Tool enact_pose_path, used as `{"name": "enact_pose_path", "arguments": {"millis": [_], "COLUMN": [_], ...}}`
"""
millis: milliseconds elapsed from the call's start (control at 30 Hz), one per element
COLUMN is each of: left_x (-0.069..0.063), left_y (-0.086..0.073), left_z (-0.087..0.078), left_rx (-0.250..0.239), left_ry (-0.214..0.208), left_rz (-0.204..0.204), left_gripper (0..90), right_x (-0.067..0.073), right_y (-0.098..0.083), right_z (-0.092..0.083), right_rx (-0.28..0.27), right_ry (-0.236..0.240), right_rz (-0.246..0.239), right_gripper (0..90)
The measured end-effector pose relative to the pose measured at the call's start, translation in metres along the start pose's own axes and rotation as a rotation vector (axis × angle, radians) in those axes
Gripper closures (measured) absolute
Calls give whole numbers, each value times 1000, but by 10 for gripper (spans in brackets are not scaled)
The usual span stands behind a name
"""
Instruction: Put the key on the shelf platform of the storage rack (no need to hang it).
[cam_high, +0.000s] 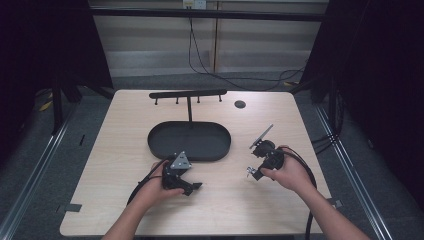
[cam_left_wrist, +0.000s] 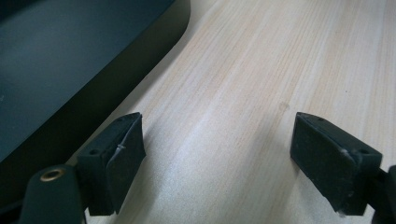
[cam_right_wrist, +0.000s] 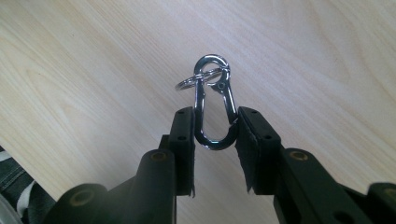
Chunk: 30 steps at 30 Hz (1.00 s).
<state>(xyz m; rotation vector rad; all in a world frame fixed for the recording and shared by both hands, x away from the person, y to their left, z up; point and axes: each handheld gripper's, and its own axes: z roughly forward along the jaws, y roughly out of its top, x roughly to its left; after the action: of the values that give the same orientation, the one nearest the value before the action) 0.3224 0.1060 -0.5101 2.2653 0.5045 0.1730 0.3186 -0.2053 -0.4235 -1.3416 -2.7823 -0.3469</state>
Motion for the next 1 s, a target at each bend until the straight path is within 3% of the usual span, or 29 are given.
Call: {"name": "enact_pose_path", "arguments": {"millis": [600, 1000], "left_x": [0, 0], "left_y": [0, 0], "left_z": [0, 0], "left_rx": [0, -1], "left_ry": [0, 2], "left_rz": [0, 3], "left_gripper": [175, 175], "right_x": [4, 11], "right_y": [25, 54], "right_z": [-16, -22], "right_rx": [-26, -30], "right_ry": [22, 26], "right_rz": [-5, -20], "right_gripper": [686, 686]}}
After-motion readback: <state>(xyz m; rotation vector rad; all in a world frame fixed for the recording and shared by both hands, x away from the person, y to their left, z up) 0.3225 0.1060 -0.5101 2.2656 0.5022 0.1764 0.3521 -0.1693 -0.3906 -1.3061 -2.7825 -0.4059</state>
